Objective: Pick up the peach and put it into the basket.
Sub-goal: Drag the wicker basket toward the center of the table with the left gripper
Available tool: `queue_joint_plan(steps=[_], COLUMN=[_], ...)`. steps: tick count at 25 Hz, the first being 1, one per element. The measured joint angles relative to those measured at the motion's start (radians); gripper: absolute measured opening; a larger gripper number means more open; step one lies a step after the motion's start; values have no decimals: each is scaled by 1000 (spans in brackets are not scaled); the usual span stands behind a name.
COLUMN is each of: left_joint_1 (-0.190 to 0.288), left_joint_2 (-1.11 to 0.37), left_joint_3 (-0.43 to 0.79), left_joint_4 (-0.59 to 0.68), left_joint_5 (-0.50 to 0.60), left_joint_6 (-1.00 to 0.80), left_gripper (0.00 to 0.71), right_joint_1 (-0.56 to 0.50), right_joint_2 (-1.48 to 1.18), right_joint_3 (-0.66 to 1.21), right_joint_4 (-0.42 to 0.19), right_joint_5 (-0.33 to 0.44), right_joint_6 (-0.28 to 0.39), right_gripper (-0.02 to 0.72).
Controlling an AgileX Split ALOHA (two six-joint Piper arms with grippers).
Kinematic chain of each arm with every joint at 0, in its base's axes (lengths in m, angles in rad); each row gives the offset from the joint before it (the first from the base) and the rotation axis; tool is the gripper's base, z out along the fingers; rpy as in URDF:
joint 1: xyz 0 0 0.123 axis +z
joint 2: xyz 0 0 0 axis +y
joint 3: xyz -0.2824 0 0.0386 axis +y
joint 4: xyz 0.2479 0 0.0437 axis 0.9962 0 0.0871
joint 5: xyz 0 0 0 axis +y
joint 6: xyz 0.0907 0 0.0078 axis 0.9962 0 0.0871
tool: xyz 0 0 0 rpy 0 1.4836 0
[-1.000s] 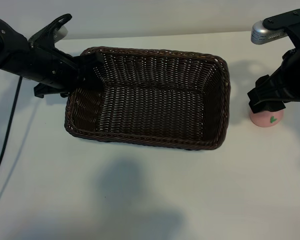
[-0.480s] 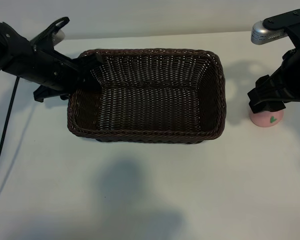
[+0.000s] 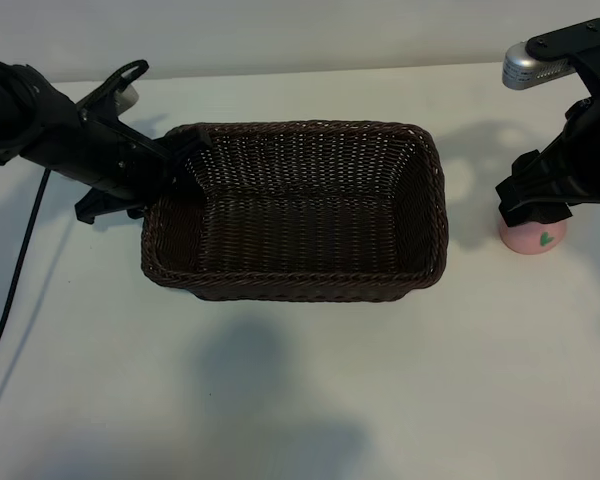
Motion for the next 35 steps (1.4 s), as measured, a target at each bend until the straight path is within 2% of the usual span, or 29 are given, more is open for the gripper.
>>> queue_joint_plan(steps=[21,23,28,29,31,35], left_joint_1=[0,0,0,0,0,0], left_joint_2=[0,0,-20,-30,-55,-112], left_joint_3=[8,8,8,8,8,8], left_joint_4=[-7,-7,14,27,57,157], left_joint_5=[-15,-10,17,24,37,73], left_joint_6=[-29,-31,-39,-39,-56,-101], left_gripper=[313,351,600,632,673,680], right_joint_1=[0,0,0,0,0,0], right_joint_2=[0,0,0,0,0,0], right_joint_3=[0,0,0,0,0,0], right_joint_4=[-1,-1,-1,-1,-1,-1], right_joint_5=[0,0,1,1,1,1], right_joint_6=[0,0,0,0,0,0], right_gripper=[595,595,595,595,595,595])
